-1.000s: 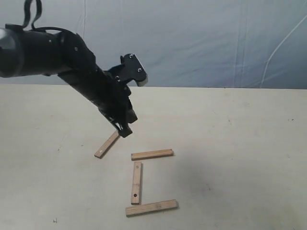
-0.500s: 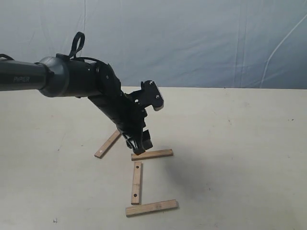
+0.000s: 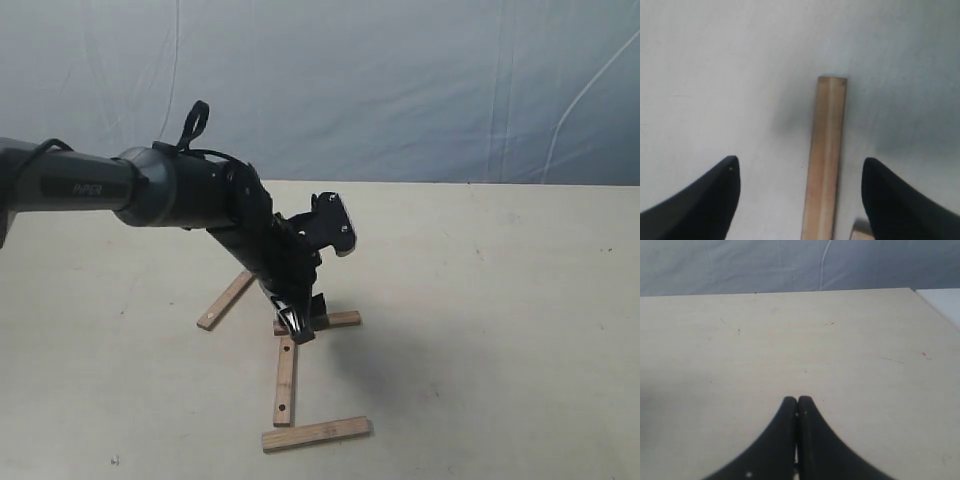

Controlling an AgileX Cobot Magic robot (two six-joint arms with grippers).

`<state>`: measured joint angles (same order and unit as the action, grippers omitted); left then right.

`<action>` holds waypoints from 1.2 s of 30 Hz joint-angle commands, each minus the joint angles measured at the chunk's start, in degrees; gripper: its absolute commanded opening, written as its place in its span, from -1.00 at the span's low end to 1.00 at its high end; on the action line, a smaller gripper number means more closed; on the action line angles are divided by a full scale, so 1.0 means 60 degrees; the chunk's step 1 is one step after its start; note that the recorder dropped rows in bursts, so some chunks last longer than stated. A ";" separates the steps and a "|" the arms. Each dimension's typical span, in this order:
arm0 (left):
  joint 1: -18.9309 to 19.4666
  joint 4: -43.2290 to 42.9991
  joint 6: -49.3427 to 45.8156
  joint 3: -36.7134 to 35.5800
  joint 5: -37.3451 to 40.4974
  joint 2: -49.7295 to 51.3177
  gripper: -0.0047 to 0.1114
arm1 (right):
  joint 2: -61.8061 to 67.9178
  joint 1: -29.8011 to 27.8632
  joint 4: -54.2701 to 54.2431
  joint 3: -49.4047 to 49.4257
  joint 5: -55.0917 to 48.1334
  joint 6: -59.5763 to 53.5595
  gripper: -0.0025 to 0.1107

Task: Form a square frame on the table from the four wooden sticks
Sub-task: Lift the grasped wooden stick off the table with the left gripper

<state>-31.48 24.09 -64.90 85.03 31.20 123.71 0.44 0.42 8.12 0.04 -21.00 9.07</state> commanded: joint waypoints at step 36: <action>-0.0010 -0.1044 -0.0036 0.1263 0.1924 0.0699 -0.92 | -0.0073 0.0040 0.0026 -0.0006 0.0089 -0.0024 -0.97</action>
<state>-31.48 20.01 -65.32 91.45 41.31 128.20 0.44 0.42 8.12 0.04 -21.00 9.07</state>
